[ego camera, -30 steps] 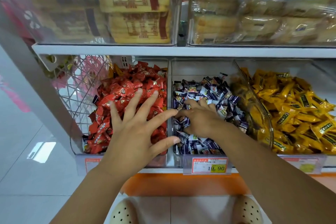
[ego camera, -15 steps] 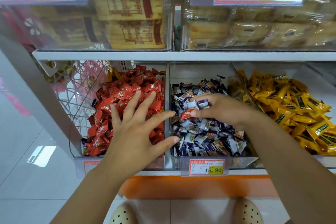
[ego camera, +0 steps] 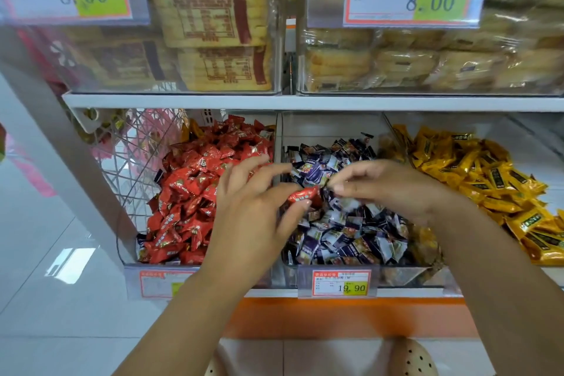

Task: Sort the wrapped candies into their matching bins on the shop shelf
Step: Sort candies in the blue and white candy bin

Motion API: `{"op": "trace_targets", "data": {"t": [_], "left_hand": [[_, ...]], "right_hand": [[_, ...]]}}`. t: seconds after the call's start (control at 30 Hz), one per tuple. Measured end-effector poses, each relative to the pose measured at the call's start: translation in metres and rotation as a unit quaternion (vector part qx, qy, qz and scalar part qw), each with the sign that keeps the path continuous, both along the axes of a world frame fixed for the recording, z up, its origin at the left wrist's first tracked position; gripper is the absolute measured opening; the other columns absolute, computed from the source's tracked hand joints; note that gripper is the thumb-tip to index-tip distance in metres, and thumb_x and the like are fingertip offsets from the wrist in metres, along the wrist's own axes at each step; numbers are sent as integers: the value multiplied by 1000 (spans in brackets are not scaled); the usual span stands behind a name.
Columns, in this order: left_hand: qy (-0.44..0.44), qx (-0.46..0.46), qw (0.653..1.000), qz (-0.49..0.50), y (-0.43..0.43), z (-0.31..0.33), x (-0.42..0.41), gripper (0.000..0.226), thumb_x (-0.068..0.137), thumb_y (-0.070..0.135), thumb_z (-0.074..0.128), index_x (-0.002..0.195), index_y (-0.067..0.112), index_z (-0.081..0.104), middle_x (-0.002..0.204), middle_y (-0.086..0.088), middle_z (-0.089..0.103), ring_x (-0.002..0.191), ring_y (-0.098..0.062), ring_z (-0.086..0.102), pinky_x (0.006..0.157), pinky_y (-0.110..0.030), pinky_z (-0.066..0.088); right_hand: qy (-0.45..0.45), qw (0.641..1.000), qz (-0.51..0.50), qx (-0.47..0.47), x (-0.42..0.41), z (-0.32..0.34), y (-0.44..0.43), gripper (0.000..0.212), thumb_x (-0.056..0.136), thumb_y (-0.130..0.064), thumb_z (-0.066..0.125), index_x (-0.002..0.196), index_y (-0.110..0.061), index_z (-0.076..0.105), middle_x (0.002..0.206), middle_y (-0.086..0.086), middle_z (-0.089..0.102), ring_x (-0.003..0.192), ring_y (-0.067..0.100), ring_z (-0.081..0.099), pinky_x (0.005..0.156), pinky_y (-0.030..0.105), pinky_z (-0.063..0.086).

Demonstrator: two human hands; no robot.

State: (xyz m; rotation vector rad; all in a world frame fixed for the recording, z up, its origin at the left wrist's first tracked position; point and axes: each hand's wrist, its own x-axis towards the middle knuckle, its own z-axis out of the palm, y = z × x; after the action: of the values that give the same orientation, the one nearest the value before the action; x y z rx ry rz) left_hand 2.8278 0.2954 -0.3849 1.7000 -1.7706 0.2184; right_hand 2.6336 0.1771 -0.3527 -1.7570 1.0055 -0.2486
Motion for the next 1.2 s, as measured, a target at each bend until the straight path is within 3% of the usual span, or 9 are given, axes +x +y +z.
{"op": "trace_targets", "data": {"t": [0.17, 0.3, 0.4, 0.57, 0.73, 0.87, 1.03, 1.13, 1.2], "left_hand": [[44, -30, 998, 33, 6, 10, 20, 35, 89, 47, 55, 111, 25, 71, 103, 9, 63, 94, -11, 40, 82, -15, 27], [93, -4, 995, 36, 5, 9, 26, 40, 89, 48, 48, 118, 26, 68, 95, 10, 59, 90, -11, 40, 79, -7, 28], [109, 1, 993, 35, 7, 9, 28, 34, 90, 41, 54, 120, 30, 65, 91, 18, 53, 87, -9, 41, 82, -9, 30], [144, 22, 988, 51, 12, 14, 34, 26, 91, 34, 58, 116, 28, 64, 86, 26, 49, 78, -3, 48, 71, -14, 35], [250, 70, 966, 16, 15, 16, 34, 13, 97, 20, 47, 108, 27, 49, 54, 18, 53, 37, -6, 38, 38, -14, 27], [255, 142, 956, -32, 15, 19, 24, 18, 98, 32, 41, 116, 33, 41, 46, 16, 42, 43, -6, 39, 44, -18, 30], [175, 148, 971, -69, 9, 19, 15, 50, 74, 68, 49, 120, 46, 50, 102, 23, 53, 86, 7, 51, 71, -19, 42], [144, 108, 983, -41, 6, 14, 17, 31, 87, 52, 49, 107, 32, 60, 97, 17, 56, 87, -3, 53, 75, -30, 46], [138, 97, 985, -29, 7, 12, 22, 30, 92, 47, 45, 109, 28, 59, 98, 17, 52, 88, -3, 51, 76, -26, 44]], "right_hand": [[70, 988, -15, -137, 9, 3, -7, 15, 94, -31, 57, 101, -33, 70, 107, -20, 65, 97, -5, 58, 83, 17, 43], [207, 949, 5, -238, 39, -42, -16, 26, 98, -22, 51, 119, -27, 65, 120, 1, 52, 86, 14, 55, 83, 25, 44], [276, 909, 52, -308, 51, -66, -18, 38, 91, -26, 60, 127, -40, 57, 121, 1, 53, 113, 23, 39, 93, 36, 35], [249, 903, 31, -348, 56, -68, -15, 20, 85, -34, 69, 103, -42, 70, 105, -5, 57, 107, 20, 39, 92, 35, 38], [91, 973, -34, -209, 49, -28, -7, 16, 87, -30, 67, 101, -25, 74, 85, -18, 59, 75, 0, 54, 64, 11, 37], [-67, 993, -57, -76, 36, 4, 7, 11, 88, -24, 67, 97, -27, 71, 90, -6, 72, 86, 9, 64, 79, 22, 50], [-183, 982, -6, 39, 43, 9, 30, 19, 84, -10, 69, 98, -10, 56, 84, 6, 72, 78, 18, 64, 68, 24, 52], [-129, 992, -13, -1, 44, 5, 23, 13, 91, -16, 62, 101, -10, 57, 90, 3, 74, 84, 15, 69, 73, 25, 54], [11, 983, -72, -167, 38, -8, 0, 10, 95, -21, 55, 101, -17, 62, 100, -5, 71, 96, 12, 65, 82, 27, 50]]}}
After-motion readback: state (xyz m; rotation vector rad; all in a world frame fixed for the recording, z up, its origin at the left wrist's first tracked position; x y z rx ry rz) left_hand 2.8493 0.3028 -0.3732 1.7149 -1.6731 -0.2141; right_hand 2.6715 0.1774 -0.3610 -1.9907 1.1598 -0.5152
